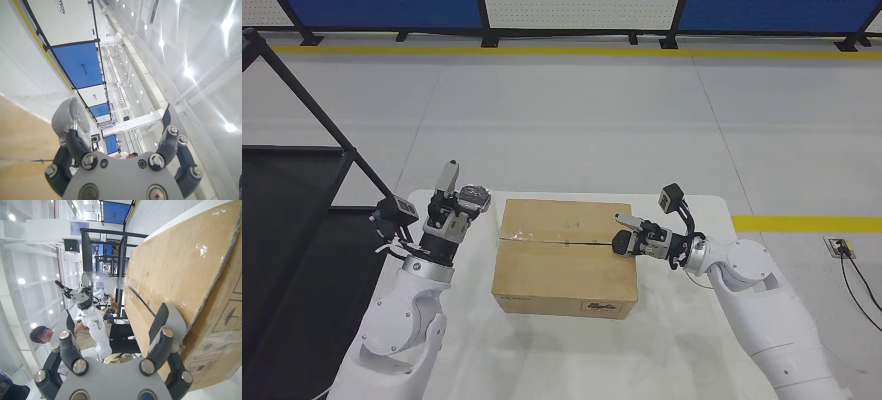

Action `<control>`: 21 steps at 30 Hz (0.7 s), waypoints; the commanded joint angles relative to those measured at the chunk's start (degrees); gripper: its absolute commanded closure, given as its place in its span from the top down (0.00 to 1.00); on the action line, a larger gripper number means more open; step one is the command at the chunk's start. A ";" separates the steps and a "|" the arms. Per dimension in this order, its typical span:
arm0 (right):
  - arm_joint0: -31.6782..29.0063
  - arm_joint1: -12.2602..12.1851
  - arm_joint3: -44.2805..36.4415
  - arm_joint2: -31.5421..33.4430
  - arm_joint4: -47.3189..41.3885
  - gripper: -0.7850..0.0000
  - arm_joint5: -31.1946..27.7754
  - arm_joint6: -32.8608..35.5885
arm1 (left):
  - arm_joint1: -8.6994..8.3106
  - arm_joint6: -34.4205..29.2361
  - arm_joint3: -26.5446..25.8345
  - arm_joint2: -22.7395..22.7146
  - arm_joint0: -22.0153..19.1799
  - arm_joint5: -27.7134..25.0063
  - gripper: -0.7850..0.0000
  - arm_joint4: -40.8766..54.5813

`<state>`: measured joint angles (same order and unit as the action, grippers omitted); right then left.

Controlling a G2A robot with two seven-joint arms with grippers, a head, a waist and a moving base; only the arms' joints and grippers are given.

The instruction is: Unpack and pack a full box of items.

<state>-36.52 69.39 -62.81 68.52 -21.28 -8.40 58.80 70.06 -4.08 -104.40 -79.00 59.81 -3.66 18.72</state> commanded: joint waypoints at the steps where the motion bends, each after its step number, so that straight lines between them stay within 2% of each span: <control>1: 0.00 0.00 0.00 0.00 0.00 1.00 0.00 0.00 | 0.14 0.04 -0.30 0.92 -0.25 0.34 1.00 -1.03; 21: 0.00 0.00 0.00 0.00 0.00 1.00 0.00 0.00 | 1.48 -0.38 0.05 6.66 -2.44 3.58 1.00 -6.23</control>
<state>-36.52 69.39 -62.81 68.52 -21.28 -8.40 58.80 71.48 -4.42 -104.37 -72.61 57.42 -0.24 12.78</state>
